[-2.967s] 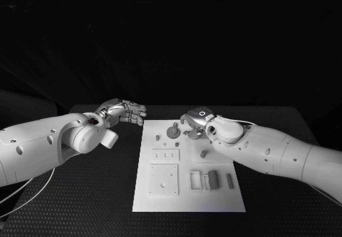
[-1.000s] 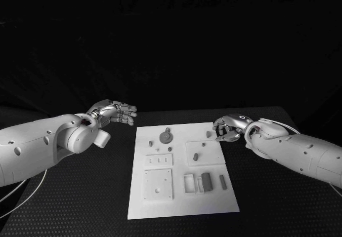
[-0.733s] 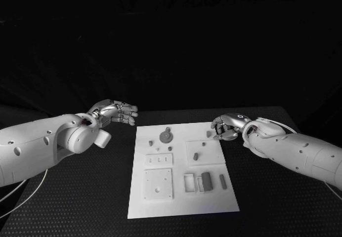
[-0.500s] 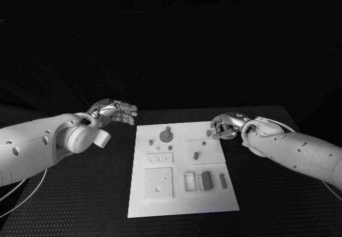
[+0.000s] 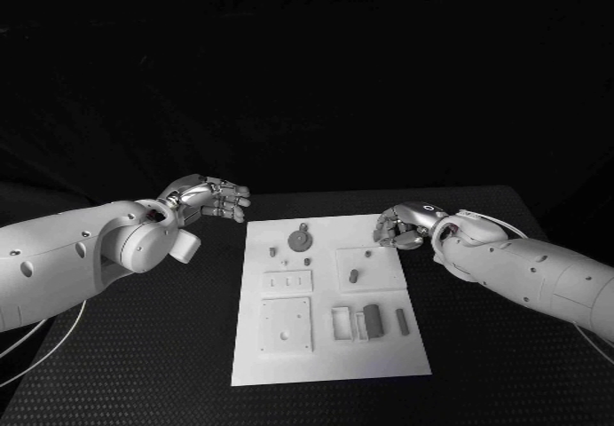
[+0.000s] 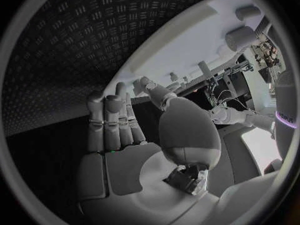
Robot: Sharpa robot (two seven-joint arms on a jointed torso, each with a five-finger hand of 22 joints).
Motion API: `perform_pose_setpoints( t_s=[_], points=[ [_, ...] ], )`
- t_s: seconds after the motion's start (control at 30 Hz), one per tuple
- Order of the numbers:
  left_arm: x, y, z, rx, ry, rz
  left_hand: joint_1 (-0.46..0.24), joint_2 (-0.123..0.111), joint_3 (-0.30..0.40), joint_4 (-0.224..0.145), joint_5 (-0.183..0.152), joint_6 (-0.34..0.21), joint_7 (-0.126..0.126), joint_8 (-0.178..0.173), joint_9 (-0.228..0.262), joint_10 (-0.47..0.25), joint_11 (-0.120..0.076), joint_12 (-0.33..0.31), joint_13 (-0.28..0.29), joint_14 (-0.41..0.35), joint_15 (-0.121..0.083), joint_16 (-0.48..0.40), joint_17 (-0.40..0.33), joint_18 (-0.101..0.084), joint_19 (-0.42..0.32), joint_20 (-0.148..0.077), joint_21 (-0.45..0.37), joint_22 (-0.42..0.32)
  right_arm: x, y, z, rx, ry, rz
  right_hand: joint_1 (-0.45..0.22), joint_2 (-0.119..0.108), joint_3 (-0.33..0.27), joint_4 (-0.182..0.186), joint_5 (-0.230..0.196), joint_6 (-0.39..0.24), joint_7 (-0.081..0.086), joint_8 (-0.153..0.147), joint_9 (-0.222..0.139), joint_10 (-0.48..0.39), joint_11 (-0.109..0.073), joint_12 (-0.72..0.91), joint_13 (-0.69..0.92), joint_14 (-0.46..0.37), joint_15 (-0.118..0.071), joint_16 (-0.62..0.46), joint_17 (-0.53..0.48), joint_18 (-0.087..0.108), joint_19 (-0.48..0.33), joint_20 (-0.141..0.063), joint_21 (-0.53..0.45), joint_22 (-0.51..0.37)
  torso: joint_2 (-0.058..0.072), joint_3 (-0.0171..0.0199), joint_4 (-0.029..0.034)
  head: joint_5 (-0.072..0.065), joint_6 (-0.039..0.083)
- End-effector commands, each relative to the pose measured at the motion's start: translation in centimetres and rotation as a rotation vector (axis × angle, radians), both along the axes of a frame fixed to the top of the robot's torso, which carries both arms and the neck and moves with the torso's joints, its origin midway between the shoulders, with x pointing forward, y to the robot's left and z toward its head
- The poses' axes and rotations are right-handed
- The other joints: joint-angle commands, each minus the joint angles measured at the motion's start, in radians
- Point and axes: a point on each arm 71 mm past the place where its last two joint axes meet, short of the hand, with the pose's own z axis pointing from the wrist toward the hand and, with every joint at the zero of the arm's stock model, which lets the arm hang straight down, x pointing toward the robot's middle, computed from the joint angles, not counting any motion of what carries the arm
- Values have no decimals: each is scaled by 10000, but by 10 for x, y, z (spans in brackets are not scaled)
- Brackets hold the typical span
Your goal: Assemble the parts on the task board
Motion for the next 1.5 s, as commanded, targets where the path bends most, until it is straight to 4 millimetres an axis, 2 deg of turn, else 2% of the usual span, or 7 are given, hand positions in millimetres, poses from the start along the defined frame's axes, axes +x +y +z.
perform_pose_setpoints(
  t_s=[0.03, 0.57, 0.8, 1.2, 1.5],
  points=[
    [-1, -3, 2, -23, -93, -156, -35, -14, -43, 10, 4, 22, 14, 9, -7, 25, 13, -56, 14, 68, 14, -40, 15, 201, 53, -51, -68, 17, -1, 2, -2, 11, 67, 149, 0, 148, 18, -5, 19, -59, 6, -27, 16, 34, -34, -49, 18, -41, -54, 64, -13, 855, -7, -38, -60, 15, -6, 6, 9, 33, -46],
    [-3, -4, 2, -30, -69, -181, -33, -44, -51, 5, 3, -4, 24, -6, -14, 20, 18, -72, 15, 72, 13, -53, 27, 201, 55, -51, -75, 21, 0, 9, -4, 22, 203, 258, -4, 289, -6, -48, 18, -56, 3, -28, 24, 44, -38, -73, 51, -52, -56, 69, -16, 855, -22, -38, -63, 34, -21, 7, -4, 67, -123],
    [-3, -3, 2, -1, -18, -147, -34, -77, -60, 7, 3, -73, 53, -45, -30, 1, 29, -98, 13, 77, 14, -69, 43, 201, 60, -50, -85, 27, 1, 9, -5, 8, 269, 259, 3, 385, -10, -80, 18, -35, -2, -18, 31, 55, -41, -86, 71, -57, -59, 74, -17, 855, -31, -37, -65, 46, -27, 10, -15, 132, -132],
    [-4, -5, 2, -4, -8, -194, -37, -78, -61, 13, 3, -77, 58, -46, -30, 2, 30, -102, 15, 76, 15, -77, 48, 200, 60, -49, -89, 29, 0, 11, -10, -21, 437, 267, 46, 652, -13, -229, 18, 116, -1, 43, 62, 165, -50, -82, 149, -63, -67, 94, -20, 855, -48, -32, -58, 88, -22, 30, -12, 103, -160],
    [-4, -6, 2, -7, -1, -209, -40, -84, -63, 15, 3, -86, 62, -50, -32, -4, 34, -111, 14, 76, 16, -84, 53, 199, 59, -49, -93, 30, -1, 13, -11, -1, 436, 295, 12, 705, -45, -296, 18, 155, -23, 42, 62, 273, -75, -5, 249, -61, -90, 104, -25, 855, -46, -26, -52, 110, -18, 33, -18, 127, -182]
  ],
)
